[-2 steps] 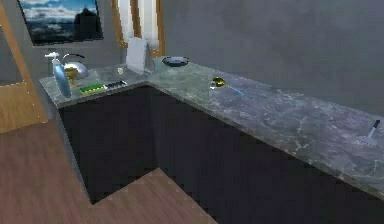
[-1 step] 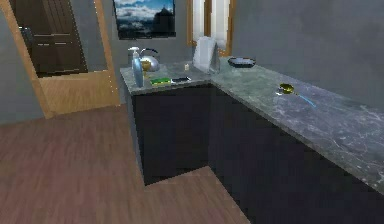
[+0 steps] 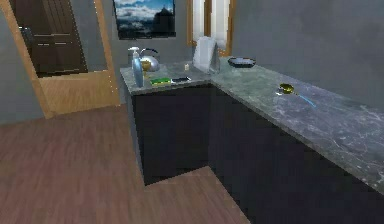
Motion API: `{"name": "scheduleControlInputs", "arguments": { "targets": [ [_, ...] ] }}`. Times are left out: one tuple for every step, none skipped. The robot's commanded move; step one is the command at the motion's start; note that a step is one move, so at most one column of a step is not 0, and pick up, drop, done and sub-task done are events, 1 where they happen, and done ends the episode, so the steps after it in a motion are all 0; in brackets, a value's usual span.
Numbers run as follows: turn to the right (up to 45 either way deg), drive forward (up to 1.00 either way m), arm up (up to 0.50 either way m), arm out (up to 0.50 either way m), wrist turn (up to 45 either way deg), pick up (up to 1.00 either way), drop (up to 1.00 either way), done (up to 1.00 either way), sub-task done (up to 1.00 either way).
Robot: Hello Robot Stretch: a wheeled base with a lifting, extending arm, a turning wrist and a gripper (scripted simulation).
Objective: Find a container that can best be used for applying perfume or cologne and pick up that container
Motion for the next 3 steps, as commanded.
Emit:
{"name": "scheduleControlInputs", "arguments": {
  "targets": [
    [0.0,0.0,0.38,0.0,0.0,0.0,0.0,0.0,0.0],
    [0.0,0.0,0.0,0.5,0.0,0.0,0.0,0.0,0.0],
    [0.0,0.0,0.0,0.0,45.0,0.0,0.0,0.0,0.0]
  ]
}}
